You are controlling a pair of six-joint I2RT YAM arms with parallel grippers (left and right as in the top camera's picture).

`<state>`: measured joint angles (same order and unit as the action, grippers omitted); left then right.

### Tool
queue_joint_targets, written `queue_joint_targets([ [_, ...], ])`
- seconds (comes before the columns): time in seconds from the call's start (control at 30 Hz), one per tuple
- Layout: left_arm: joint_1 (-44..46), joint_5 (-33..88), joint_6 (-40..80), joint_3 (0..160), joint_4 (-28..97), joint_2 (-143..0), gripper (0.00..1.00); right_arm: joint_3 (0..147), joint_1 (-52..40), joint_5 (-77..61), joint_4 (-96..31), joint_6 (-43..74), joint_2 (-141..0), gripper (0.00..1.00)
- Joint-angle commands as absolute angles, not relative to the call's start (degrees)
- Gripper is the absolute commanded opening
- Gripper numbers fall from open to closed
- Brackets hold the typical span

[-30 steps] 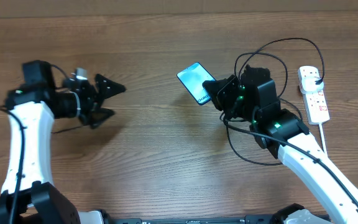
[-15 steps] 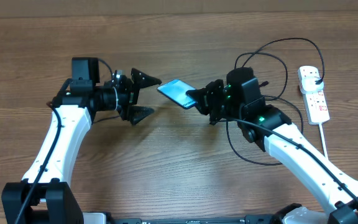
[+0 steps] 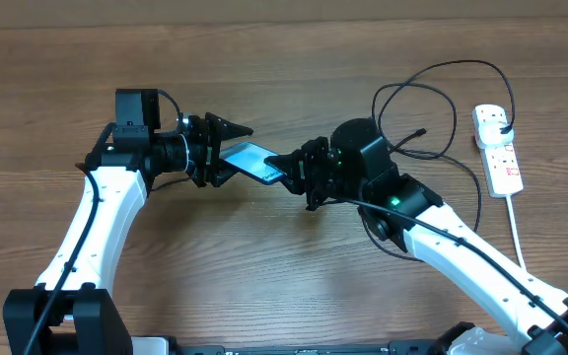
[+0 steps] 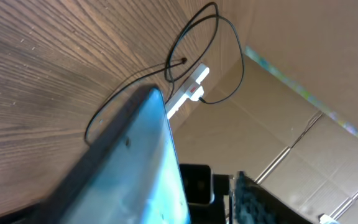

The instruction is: Plug charger to phone and switch on socket

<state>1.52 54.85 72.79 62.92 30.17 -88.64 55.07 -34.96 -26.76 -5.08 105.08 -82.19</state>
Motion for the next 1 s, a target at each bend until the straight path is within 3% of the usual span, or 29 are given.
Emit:
queue_joint_targets([
  [0.0, 1.91, 54.5, 73.36, 62.74, 29.91, -88.07, 0.54, 55.66, -36.21, -28.21, -2.83, 108.27, -82.0, 0.04],
  [0.07, 1.91, 53.54, 74.0, 62.74, 29.91, -88.07, 0.43, 55.66, -36.42, -27.09, -2.61, 109.58, -82.0, 0.04],
  [0.23, 1.91, 53.41, 75.5, 62.74, 29.91, -88.07, 0.34, 55.66, -36.42, -27.05, -1.67, 111.24, -82.35, 0.04],
  [0.4, 1.91, 53.41, 75.55, 62.74, 29.91, -88.07, 0.18, 55.66, -36.42, -27.07, -1.74, 111.22, -83.5, 0.04],
  [0.53, 1.91, 53.63, 77.3, 62.74, 29.93, -88.07, 0.27, 55.66, -36.42, -27.07, -1.72, 111.24, -84.53, 0.04],
  [0.77, 1.96, 56.62, 78.87, 62.74, 29.28, -88.07, 0.33, 55.66, -36.42, -27.03, -1.3, 111.24, -85.1, 0.04],
  [0.97, 1.96, 57.04, 78.87, 62.74, 29.28, -88.07, 0.19, 55.66, -36.42, -26.15, -0.25, 111.24, -85.1, 0.04],
])
